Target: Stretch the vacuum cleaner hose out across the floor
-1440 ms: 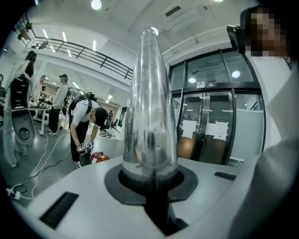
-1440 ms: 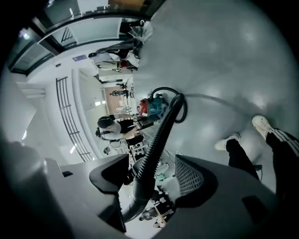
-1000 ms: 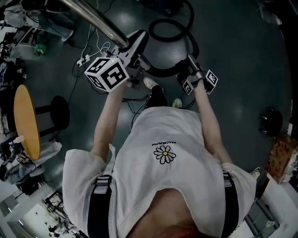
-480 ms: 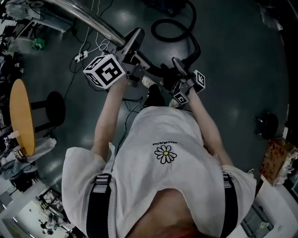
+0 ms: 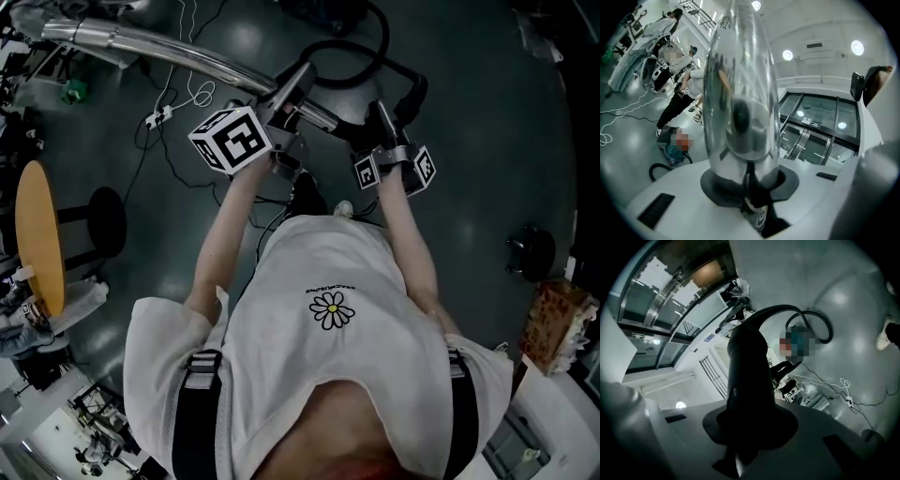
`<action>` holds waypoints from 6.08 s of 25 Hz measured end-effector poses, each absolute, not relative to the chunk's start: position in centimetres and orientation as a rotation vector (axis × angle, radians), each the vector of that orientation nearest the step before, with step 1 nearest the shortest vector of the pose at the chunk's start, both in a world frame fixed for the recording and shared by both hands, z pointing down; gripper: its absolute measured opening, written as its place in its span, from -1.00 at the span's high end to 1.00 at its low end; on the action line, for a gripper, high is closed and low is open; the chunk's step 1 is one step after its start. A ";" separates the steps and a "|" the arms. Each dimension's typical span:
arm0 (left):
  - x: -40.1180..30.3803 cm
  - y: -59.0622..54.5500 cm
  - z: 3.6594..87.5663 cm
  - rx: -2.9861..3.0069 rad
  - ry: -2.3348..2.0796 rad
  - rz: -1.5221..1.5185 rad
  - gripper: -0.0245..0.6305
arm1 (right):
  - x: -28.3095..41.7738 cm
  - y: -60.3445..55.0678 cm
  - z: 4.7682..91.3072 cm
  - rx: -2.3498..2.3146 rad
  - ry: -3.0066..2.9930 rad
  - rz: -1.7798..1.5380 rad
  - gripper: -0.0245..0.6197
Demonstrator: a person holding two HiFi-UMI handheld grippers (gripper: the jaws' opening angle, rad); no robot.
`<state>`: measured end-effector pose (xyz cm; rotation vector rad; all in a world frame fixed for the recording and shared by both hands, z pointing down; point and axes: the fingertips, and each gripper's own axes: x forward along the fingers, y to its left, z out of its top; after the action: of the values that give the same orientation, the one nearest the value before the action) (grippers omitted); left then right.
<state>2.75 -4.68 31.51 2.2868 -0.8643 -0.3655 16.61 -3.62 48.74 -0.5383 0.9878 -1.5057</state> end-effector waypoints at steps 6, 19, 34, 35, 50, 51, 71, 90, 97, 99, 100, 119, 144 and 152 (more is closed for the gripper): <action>6.6 -2.3 32.8 2.368 -0.647 -0.101 0.58 | 21.2 -4.5 46.8 -0.545 1.015 -1.419 0.70; 5.2 -1.2 31.9 2.266 -0.621 -0.173 0.46 | 22.9 -6.7 40.4 -0.610 1.278 -1.352 0.70; -2.7 7.3 35.8 2.509 -0.505 0.281 0.45 | 26.1 -8.5 29.0 -0.976 1.916 -0.992 0.73; -3.1 6.3 34.6 2.528 -0.552 0.197 0.45 | 25.0 -8.5 28.0 -1.052 2.052 -0.942 0.73; 4.2 0.1 28.9 3.451 -1.083 0.768 0.13 | 14.5 4.3 34.2 -0.729 4.177 0.508 0.73; 4.7 0.3 29.5 3.474 -1.060 0.841 0.13 | 14.9 4.5 34.2 -0.714 4.199 0.701 0.73; 12.9 22.7 25.0 2.711 0.693 0.179 0.63 | 11.7 2.8 22.0 -0.998 3.099 1.733 0.76; -1.0 40.0 17.4 2.298 0.473 -0.722 0.62 | 10.3 22.5 31.6 -1.045 2.958 0.040 -0.23; -6.5 51.6 16.4 2.419 0.352 -0.794 0.62 | -0.3 38.6 38.9 -0.748 3.372 0.097 -0.23; -7.9 55.0 14.9 2.450 0.385 -0.853 0.62 | -3.6 41.6 39.1 -0.623 3.384 0.092 -0.23; -8.3 56.6 14.0 2.478 0.401 -0.878 0.62 | -5.1 42.8 38.9 -0.565 3.368 0.069 -0.23; -5.3 82.4 12.6 2.585 0.539 -0.695 0.62 | -22.1 63.9 41.7 -0.209 3.146 -0.300 -0.22; -15.9 76.1 25.1 2.919 -0.511 -0.021 0.62 | -3.4 54.1 19.3 -1.527 2.938 1.421 0.41; -17.3 71.7 26.5 2.989 -0.617 0.111 0.60 | 0.8 57.1 16.3 -1.846 2.667 1.782 0.41</action>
<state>-17.32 71.70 26.47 2.9893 -0.6169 0.1108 0.85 57.15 16.27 1.2883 -1.8614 -1.2438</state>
